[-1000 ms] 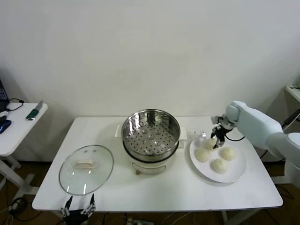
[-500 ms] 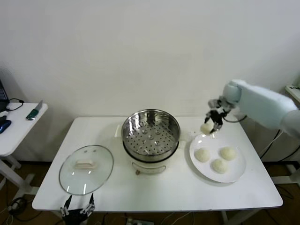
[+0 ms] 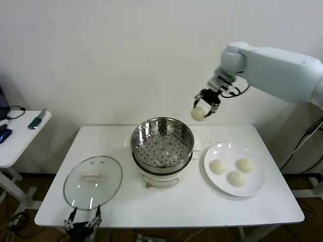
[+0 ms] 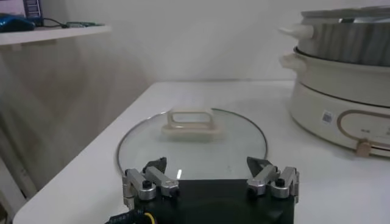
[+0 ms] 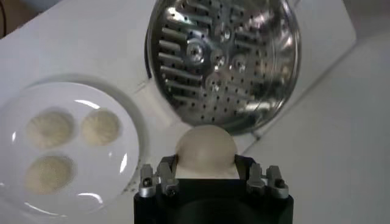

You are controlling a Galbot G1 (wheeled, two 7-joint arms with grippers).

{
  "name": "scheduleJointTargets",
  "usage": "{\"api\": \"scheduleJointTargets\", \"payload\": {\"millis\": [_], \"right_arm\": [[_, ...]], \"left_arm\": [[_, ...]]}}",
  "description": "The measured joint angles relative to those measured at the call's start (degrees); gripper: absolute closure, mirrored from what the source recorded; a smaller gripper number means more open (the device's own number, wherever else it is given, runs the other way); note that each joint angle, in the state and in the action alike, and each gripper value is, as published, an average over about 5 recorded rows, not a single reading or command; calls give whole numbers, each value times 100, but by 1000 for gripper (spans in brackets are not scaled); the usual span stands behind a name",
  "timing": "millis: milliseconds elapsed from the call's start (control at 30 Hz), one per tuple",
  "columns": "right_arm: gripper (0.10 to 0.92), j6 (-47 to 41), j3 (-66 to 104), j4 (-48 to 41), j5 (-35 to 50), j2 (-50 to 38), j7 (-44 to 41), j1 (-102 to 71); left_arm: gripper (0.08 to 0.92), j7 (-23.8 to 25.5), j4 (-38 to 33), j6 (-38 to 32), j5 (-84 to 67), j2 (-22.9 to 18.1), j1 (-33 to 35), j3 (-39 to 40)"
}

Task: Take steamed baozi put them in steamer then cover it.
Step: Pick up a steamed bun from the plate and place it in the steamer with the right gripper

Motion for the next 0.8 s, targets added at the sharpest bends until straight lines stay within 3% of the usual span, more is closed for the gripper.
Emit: {"api": "scheduleJointTargets", "payload": {"millis": [333,800], "right_arm": [[380,469,124,-428,-547,756,266,-585],[381,1030,365,-1936,-1098,1600,522,-1579]], "left_arm": [[177,83,-42,-29,-20,92,-29,-76],[177,93,-47,-81,-26,119,-17,-96]]}}
